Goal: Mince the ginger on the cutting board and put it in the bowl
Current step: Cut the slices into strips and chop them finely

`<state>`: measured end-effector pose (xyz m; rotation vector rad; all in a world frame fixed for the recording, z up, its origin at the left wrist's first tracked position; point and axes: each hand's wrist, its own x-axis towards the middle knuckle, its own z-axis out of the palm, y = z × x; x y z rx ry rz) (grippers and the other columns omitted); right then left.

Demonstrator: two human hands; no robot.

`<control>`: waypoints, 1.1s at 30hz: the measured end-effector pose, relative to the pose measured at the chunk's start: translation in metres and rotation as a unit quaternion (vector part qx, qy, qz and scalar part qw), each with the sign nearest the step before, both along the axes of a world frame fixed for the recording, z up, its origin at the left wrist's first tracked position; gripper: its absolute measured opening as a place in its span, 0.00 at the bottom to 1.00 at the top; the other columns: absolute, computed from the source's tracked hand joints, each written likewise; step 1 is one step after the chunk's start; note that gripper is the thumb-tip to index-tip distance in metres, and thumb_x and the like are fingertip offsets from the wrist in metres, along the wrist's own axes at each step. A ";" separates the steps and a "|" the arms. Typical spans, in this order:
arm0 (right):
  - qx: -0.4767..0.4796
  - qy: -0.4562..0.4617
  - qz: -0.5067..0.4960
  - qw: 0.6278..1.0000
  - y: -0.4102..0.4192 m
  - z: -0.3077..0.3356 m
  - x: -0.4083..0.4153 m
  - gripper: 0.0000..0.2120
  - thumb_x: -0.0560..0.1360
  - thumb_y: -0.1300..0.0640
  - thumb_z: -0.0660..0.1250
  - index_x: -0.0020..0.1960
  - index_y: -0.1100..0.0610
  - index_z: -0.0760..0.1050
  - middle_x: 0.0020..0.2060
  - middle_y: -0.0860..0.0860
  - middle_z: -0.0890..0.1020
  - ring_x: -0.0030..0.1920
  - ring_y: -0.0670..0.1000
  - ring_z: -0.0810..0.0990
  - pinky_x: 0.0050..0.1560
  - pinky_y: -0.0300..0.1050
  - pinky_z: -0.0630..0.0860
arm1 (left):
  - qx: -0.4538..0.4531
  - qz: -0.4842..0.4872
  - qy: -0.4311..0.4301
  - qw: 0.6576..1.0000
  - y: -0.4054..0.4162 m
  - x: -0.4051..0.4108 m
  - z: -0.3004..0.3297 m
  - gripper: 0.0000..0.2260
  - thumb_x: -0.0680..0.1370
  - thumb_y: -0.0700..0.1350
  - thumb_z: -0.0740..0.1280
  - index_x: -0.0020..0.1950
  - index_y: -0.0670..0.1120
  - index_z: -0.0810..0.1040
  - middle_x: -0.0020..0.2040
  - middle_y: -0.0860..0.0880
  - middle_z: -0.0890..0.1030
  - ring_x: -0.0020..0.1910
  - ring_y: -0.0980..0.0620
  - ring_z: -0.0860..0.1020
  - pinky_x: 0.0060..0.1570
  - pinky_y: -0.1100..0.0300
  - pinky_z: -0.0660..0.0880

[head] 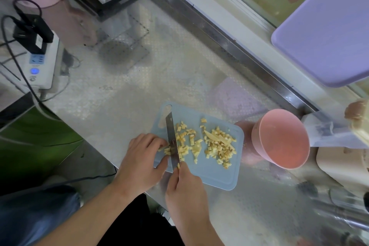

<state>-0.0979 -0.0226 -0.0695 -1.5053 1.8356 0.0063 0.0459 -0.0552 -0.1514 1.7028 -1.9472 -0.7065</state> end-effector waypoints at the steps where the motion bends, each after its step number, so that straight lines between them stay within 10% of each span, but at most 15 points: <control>1: -0.008 -0.008 -0.014 1.000 0.001 -0.002 -0.001 0.10 0.84 0.48 0.51 0.51 0.50 0.68 0.34 0.45 0.73 0.38 0.53 0.76 0.40 0.49 0.74 | -0.002 -0.002 0.000 1.000 -0.001 -0.001 0.000 0.09 0.75 0.53 0.69 0.52 0.52 0.78 0.50 0.58 0.75 0.52 0.52 0.74 0.53 0.56 0.69; 8: -0.031 -0.004 -0.018 0.999 -0.001 0.006 -0.007 0.11 0.86 0.49 0.54 0.45 0.48 0.63 0.32 0.46 0.71 0.31 0.48 0.70 0.29 0.39 0.63 | -0.007 -0.011 0.006 1.000 -0.003 0.000 0.003 0.09 0.76 0.54 0.66 0.53 0.52 0.77 0.50 0.58 0.75 0.51 0.53 0.74 0.53 0.57 0.69; 24: 0.006 0.018 0.016 1.000 0.001 0.003 0.004 0.07 0.86 0.51 0.52 0.56 0.50 0.68 0.44 0.49 0.80 0.47 0.54 0.80 0.47 0.50 0.75 | -0.007 -0.007 -0.008 1.000 0.000 0.006 0.001 0.09 0.75 0.54 0.69 0.51 0.53 0.77 0.49 0.59 0.73 0.52 0.53 0.73 0.53 0.56 0.67; 33: -0.038 -0.013 -0.013 0.999 0.001 0.012 -0.007 0.11 0.86 0.48 0.54 0.46 0.49 0.64 0.32 0.48 0.72 0.36 0.53 0.73 0.36 0.45 0.67 | -0.002 0.006 -0.003 1.000 -0.001 0.003 0.004 0.10 0.74 0.53 0.68 0.54 0.53 0.77 0.50 0.58 0.75 0.52 0.53 0.74 0.55 0.60 0.63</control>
